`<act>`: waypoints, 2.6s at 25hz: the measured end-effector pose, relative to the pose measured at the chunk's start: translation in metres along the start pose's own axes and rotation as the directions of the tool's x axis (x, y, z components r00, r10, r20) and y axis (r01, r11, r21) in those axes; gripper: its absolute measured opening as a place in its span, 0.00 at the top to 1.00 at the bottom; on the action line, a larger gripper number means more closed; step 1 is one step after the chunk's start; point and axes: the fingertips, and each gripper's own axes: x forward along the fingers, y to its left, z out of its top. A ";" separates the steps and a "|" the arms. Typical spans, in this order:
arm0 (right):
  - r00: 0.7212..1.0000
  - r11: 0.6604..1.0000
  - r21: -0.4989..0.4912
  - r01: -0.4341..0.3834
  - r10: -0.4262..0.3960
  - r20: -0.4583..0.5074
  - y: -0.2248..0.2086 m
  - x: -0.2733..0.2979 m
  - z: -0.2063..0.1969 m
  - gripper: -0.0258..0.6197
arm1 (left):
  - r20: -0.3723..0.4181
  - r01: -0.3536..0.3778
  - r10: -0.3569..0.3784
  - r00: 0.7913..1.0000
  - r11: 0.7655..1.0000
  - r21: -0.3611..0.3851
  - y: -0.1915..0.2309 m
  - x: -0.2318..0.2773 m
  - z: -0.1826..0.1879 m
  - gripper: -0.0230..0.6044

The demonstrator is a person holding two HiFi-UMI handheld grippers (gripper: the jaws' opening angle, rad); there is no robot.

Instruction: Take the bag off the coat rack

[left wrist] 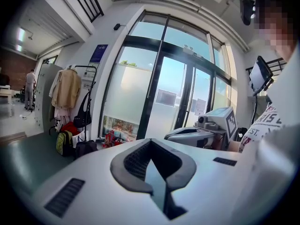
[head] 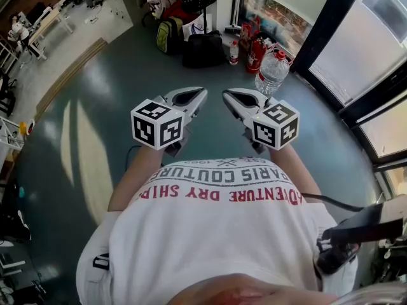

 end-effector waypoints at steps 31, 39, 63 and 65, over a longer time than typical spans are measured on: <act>0.992 0.989 0.117 0.090 -0.079 -0.100 -0.152 0.118 -0.033 0.96 | -0.053 0.012 -0.020 0.998 0.989 -0.149 0.170 0.099 -0.012 0.96; 0.987 0.974 0.176 0.143 -0.127 -0.104 -0.288 0.312 0.032 0.96 | -0.079 0.005 -0.016 0.997 0.990 -0.138 0.399 0.171 0.063 0.96; 0.987 0.986 0.071 0.153 -0.156 0.027 -0.537 0.516 0.180 0.96 | 0.036 0.031 -0.032 0.999 0.999 0.019 0.661 0.352 0.242 0.96; 0.988 0.985 0.086 0.150 -0.153 0.021 -0.574 0.528 0.185 0.96 | 0.028 0.018 -0.019 0.999 1.000 0.009 0.682 0.382 0.252 0.96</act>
